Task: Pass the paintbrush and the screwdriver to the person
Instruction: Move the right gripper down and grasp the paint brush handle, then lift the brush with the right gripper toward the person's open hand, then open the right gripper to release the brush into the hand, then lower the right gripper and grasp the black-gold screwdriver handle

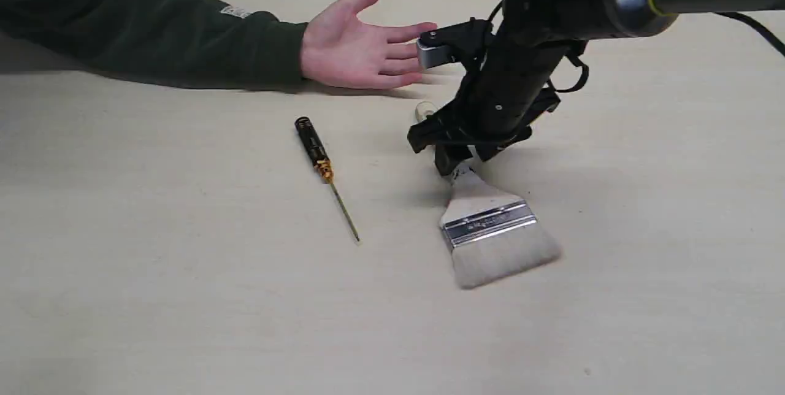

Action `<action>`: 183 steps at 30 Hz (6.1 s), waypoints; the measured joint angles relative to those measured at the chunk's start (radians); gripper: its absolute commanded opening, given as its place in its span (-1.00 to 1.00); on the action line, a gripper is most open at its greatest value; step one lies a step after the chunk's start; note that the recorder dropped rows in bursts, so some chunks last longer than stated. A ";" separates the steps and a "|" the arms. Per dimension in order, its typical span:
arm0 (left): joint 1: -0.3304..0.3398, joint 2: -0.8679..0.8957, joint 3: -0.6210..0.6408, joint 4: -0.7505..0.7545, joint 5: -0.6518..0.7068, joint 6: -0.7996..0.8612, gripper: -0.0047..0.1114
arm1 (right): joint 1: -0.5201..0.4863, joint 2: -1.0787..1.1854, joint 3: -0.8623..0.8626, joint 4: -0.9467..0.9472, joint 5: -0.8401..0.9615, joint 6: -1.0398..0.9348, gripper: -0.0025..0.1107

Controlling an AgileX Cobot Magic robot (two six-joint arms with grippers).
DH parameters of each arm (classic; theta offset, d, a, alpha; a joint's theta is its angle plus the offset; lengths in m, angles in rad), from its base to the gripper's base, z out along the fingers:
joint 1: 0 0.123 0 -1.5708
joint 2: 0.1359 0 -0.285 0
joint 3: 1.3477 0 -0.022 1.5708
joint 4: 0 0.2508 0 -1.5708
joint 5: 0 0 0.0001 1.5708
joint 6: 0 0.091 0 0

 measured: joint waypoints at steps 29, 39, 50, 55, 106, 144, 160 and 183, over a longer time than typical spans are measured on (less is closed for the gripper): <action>0.000 0.000 0.000 0.000 0.000 0.000 -0.92 | 0.000 -0.037 0.014 0.141 0.099 -0.162 -0.88; 0.000 0.000 0.000 0.000 0.000 0.000 -0.92 | 0.002 -0.269 0.122 0.264 -0.031 -0.256 -0.88; 0.000 0.000 0.000 0.000 0.000 0.000 -0.92 | 0.002 -0.367 0.037 0.272 -0.126 -0.265 -0.88; 0.000 0.000 0.000 0.000 0.000 0.000 -0.92 | 0.002 -0.310 -0.064 0.276 -0.183 -0.254 -0.88; 0.000 0.000 0.000 0.000 0.000 0.000 -0.92 | 0.002 -0.023 -0.545 0.123 0.247 -0.070 0.10; 0.000 0.000 0.000 0.000 0.000 0.000 -0.92 | 0.199 0.117 -0.312 0.212 0.025 -0.125 0.10; 0.000 0.000 0.000 0.000 0.000 0.000 -0.92 | 0.199 0.246 -0.457 0.168 0.121 -0.061 0.08; 0.000 0.000 0.000 0.000 0.000 0.000 -0.92 | 0.315 0.261 -0.510 -0.195 0.271 0.086 -0.88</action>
